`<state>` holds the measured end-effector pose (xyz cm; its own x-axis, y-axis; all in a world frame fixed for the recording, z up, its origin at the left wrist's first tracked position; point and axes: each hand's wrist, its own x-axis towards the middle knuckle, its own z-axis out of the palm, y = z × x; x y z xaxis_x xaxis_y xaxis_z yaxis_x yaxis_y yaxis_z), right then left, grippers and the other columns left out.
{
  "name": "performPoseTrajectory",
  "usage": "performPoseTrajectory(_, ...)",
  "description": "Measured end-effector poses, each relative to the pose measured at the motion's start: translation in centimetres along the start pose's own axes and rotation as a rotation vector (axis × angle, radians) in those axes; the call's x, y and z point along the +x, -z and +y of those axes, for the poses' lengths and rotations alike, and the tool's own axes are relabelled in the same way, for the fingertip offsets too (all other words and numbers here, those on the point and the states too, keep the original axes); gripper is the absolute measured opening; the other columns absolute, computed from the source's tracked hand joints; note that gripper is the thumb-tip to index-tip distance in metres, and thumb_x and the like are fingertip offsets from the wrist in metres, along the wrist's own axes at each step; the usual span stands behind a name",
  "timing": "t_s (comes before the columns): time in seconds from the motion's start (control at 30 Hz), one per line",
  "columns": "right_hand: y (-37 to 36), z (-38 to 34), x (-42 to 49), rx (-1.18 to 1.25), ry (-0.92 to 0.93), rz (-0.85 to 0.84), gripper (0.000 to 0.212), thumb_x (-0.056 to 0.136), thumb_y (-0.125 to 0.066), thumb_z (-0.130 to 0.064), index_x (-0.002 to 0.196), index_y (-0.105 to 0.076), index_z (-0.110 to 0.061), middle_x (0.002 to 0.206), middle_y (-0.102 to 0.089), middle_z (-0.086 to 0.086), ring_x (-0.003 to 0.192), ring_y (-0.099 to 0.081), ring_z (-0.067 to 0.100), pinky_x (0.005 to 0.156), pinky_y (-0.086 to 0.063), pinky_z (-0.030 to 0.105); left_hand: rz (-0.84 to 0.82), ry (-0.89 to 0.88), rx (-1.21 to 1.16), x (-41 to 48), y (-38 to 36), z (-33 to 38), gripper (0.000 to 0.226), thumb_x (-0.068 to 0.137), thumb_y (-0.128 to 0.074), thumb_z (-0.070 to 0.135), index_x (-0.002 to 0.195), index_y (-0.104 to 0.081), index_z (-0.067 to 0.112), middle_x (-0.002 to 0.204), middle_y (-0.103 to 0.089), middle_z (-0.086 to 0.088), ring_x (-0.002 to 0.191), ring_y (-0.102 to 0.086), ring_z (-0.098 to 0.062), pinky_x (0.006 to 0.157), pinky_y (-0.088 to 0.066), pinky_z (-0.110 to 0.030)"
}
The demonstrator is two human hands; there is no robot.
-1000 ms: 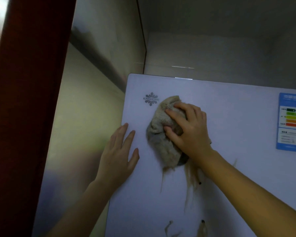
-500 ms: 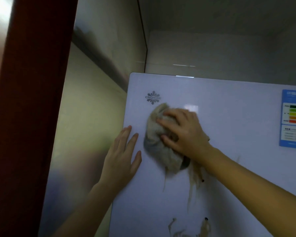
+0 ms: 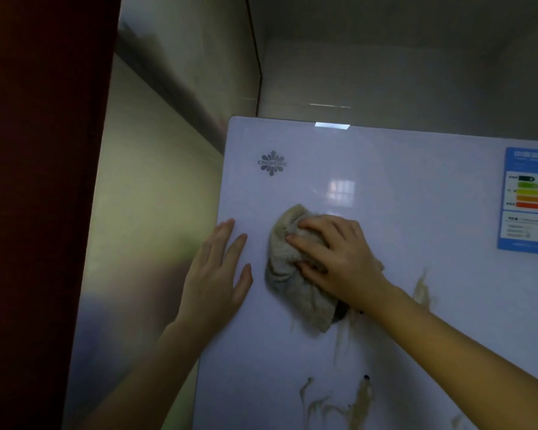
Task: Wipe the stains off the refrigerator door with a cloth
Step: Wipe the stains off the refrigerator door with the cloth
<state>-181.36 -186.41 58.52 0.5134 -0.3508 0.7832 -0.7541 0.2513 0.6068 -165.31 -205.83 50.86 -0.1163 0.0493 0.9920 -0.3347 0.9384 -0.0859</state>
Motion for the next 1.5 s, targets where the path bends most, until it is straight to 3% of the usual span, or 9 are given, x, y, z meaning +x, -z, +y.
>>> performPoseTrajectory(0.23, 0.7, 1.1, 0.2, 0.011, -0.205, 0.098, 0.044, 0.085, -0.079, -0.026, 0.127, -0.07, -0.019, 0.13, -0.062, 0.01, 0.119, -0.052, 0.029, 0.094, -0.036, 0.035, 0.001, 0.01, 0.026, -0.1, -0.1, 0.4, 0.051, 0.097, -0.051, 0.032, 0.139, -0.058, 0.003, 0.156, -0.044, -0.02, 0.144, -0.041, -0.036, 0.115, -0.036, -0.044)
performPoseTrajectory(0.4, 0.7, 0.2, -1.3, 0.02, 0.066, -0.046, 0.038, 0.089, -0.075, -0.03, 0.126, -0.071, -0.02, 0.13, -0.065, 0.01, 0.118, -0.057, 0.03, 0.092, -0.043, 0.04, 0.012, 0.009, 0.021, -0.2, -0.1, 0.4, 0.051, 0.097, -0.051, 0.031, 0.139, -0.057, 0.003, 0.156, -0.044, -0.021, 0.144, -0.041, -0.036, 0.117, -0.032, -0.041)
performPoseTrajectory(0.63, 2.1, 1.8, -2.4, -0.004, -0.27, 0.124, 0.04, 0.089, -0.075, -0.03, 0.126, -0.071, -0.016, 0.13, -0.062, 0.013, 0.116, -0.055, 0.031, 0.094, -0.041, 0.043, -0.028, -0.046, 0.042, -0.4, -0.7, 0.7, 0.051, 0.098, -0.048, 0.032, 0.14, -0.058, 0.005, 0.158, -0.043, -0.019, 0.147, -0.039, -0.035, 0.118, -0.034, -0.046)
performPoseTrajectory(0.83, 1.9, 1.1, -5.6, 0.021, 0.111, -0.095, 0.036, 0.09, -0.073, -0.031, 0.124, -0.073, -0.02, 0.128, -0.064, 0.01, 0.118, -0.057, 0.028, 0.093, -0.043, 0.04, -0.033, -0.051, 0.053, -0.5, -0.6, 0.9, 0.052, 0.098, -0.048, 0.033, 0.141, -0.057, 0.005, 0.159, -0.042, -0.018, 0.147, -0.039, -0.035, 0.118, -0.033, -0.046)
performPoseTrajectory(1.07, 3.8, 2.6, -6.3, -0.015, -0.372, 0.115, 0.042, 0.089, -0.075, -0.029, 0.129, -0.069, -0.018, 0.131, -0.061, 0.012, 0.117, -0.055, 0.032, 0.095, -0.042, 0.044, -0.04, -0.051, 0.059, -0.5, -0.6, 1.0, 0.053, 0.097, -0.048, 0.033, 0.141, -0.056, 0.004, 0.159, -0.042, -0.02, 0.146, -0.04, -0.038, 0.118, -0.031, -0.046)
performPoseTrajectory(1.13, 3.1, 1.3, -7.4, 0.014, -0.301, 0.065, 0.041, 0.09, -0.074, -0.029, 0.129, -0.069, -0.019, 0.132, -0.06, 0.012, 0.118, -0.055, 0.033, 0.095, -0.044, 0.046, -0.051, -0.049, 0.06, -0.5, -0.4, 1.0, 0.053, 0.098, -0.048, 0.034, 0.142, -0.055, 0.004, 0.159, -0.041, -0.019, 0.146, -0.04, -0.038, 0.117, -0.033, -0.048)
performPoseTrajectory(1.23, 2.4, -0.7, -10.2, 0.053, 0.041, -0.086, 0.034, 0.094, -0.069, -0.032, 0.126, -0.071, -0.02, 0.13, -0.063, 0.01, 0.116, -0.058, 0.031, 0.091, -0.047, 0.043, -0.085, -0.033, 0.058, -0.5, -0.2, 1.1, 0.055, 0.098, -0.047, 0.035, 0.143, -0.053, 0.005, 0.16, -0.039, -0.019, 0.147, -0.038, -0.038, 0.116, -0.035, -0.05)
performPoseTrajectory(1.3, 2.6, -1.0, -11.3, 0.057, 0.147, -0.145, 0.03, 0.099, -0.064, -0.034, 0.124, -0.073, -0.022, 0.127, -0.068, 0.009, 0.114, -0.062, 0.029, 0.089, -0.047, 0.039, -0.094, -0.032, 0.058, -0.5, -0.1, 1.2, 0.055, 0.098, -0.046, 0.036, 0.144, -0.052, 0.005, 0.161, -0.039, -0.019, 0.148, -0.037, -0.038, 0.116, -0.034, -0.049)
performPoseTrajectory(1.5, 4.6, 2.1, -10.9, -0.031, -0.228, -0.008, 0.043, 0.089, -0.075, -0.029, 0.131, -0.068, -0.019, 0.131, -0.061, 0.013, 0.118, -0.056, 0.033, 0.093, -0.044, 0.045, -0.105, -0.028, 0.055, -0.5, -0.1, 1.2, 0.055, 0.098, -0.045, 0.036, 0.143, -0.051, 0.004, 0.161, -0.037, -0.019, 0.149, -0.035, -0.038, 0.116, -0.033, -0.05)
